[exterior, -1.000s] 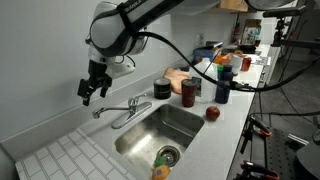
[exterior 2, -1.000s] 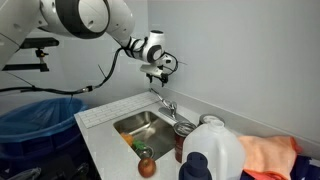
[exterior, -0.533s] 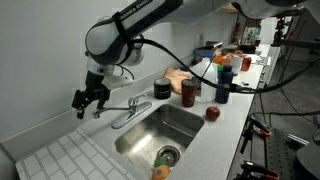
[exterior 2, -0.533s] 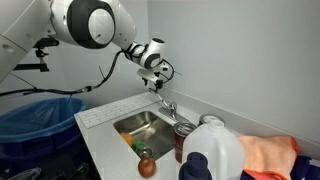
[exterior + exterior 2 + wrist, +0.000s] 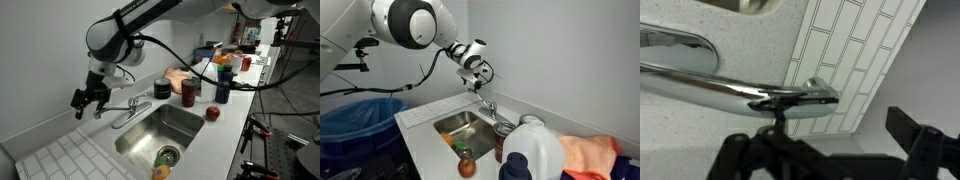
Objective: Push the faucet to the center of the sink
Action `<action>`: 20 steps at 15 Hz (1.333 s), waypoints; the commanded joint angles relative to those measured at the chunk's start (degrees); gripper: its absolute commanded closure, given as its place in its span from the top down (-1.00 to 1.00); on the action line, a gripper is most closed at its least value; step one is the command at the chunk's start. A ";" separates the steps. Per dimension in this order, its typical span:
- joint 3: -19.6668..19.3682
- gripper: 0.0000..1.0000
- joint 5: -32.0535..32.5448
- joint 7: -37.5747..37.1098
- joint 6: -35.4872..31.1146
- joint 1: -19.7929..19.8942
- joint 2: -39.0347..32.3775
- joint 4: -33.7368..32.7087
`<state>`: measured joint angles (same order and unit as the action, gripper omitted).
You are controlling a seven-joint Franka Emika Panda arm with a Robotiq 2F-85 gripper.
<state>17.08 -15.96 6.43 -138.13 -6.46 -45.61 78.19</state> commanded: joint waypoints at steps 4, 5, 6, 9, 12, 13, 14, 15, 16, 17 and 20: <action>4.29 1.00 -9.54 4.48 5.21 6.31 6.55 10.32; 3.99 1.00 -9.90 4.57 5.89 6.39 7.63 11.72; 3.74 1.00 -10.28 4.79 6.33 6.49 8.54 12.97; 2.79 1.00 -10.50 4.52 8.53 6.58 11.40 16.63; 1.23 1.00 -9.74 4.15 10.08 6.40 14.12 20.01; 0.68 1.00 -9.55 4.07 10.40 6.30 14.89 20.94; 0.08 1.00 -9.36 3.88 10.80 6.22 15.47 21.81; -0.53 1.00 -9.12 3.62 11.17 6.06 16.10 22.58; -1.09 1.00 -8.98 3.57 11.22 6.02 16.69 23.49; -1.60 1.00 -8.94 3.54 11.36 6.04 17.32 24.39; -3.03 1.00 -8.86 3.37 11.19 6.12 19.07 26.90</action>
<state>16.20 -24.50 9.75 -128.19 -0.59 -30.17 100.07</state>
